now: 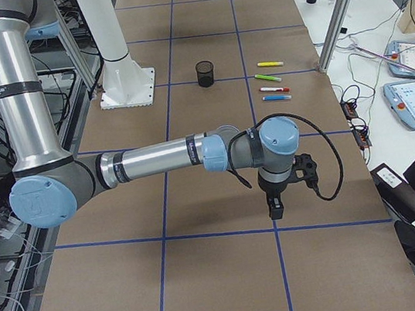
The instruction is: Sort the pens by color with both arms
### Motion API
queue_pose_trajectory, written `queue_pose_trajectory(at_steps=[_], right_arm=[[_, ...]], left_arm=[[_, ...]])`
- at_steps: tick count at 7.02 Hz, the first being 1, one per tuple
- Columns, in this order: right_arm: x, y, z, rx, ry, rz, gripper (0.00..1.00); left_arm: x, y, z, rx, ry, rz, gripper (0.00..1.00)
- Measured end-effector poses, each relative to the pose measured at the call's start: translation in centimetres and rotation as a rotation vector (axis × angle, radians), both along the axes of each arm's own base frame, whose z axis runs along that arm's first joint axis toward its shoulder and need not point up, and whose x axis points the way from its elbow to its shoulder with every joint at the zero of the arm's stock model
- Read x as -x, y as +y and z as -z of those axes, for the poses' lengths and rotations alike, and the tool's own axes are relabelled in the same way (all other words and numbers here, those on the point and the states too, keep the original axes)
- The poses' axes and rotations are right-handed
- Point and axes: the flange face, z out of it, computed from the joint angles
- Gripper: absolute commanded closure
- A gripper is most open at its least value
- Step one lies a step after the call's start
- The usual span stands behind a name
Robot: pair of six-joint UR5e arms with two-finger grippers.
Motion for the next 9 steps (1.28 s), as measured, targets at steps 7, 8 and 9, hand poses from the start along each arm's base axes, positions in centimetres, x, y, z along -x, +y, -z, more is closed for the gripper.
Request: queue_pose_trajectory(at_steps=[7, 8, 9], right_arm=[[0.3, 0.2, 2.6, -0.052, 0.004, 0.004, 0.0], [0.3, 0.3, 2.7, -0.055, 0.004, 0.005, 0.0], [0.3, 0.4, 3.1, -0.062, 0.004, 0.005, 0.0]], left_arm=[[0.0, 0.1, 0.1, -0.001, 0.0, 0.0, 0.0], [0.0, 0.1, 0.1, 0.0, 0.0, 0.001, 0.0], [0.0, 0.1, 0.1, 0.0, 0.0, 0.001, 0.0]])
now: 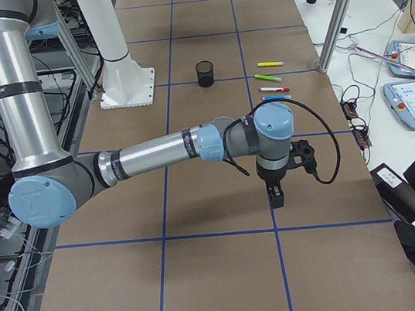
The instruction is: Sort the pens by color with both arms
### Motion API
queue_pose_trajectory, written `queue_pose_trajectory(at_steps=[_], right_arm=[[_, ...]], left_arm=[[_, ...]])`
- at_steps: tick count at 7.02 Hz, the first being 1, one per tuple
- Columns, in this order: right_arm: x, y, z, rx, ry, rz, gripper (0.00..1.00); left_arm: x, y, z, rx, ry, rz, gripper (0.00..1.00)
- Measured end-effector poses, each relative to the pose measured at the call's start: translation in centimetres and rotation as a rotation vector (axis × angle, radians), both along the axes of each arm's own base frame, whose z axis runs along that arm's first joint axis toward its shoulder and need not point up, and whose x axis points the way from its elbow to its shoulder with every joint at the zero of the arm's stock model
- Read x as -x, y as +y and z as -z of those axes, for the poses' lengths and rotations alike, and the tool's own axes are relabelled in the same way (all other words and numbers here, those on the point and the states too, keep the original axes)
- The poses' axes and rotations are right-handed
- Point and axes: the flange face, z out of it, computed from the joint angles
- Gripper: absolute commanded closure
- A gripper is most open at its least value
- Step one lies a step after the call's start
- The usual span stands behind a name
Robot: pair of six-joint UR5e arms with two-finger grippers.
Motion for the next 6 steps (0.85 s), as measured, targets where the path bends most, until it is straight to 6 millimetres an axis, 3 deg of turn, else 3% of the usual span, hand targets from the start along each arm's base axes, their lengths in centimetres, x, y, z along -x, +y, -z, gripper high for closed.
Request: queue_pose_trajectory(at_steps=[6], right_arm=[[0.32, 0.12, 0.6, -0.008, 0.0, 0.001, 0.0]], left_arm=[[0.0, 0.07, -0.16, 0.003, 0.0, 0.0, 0.0]])
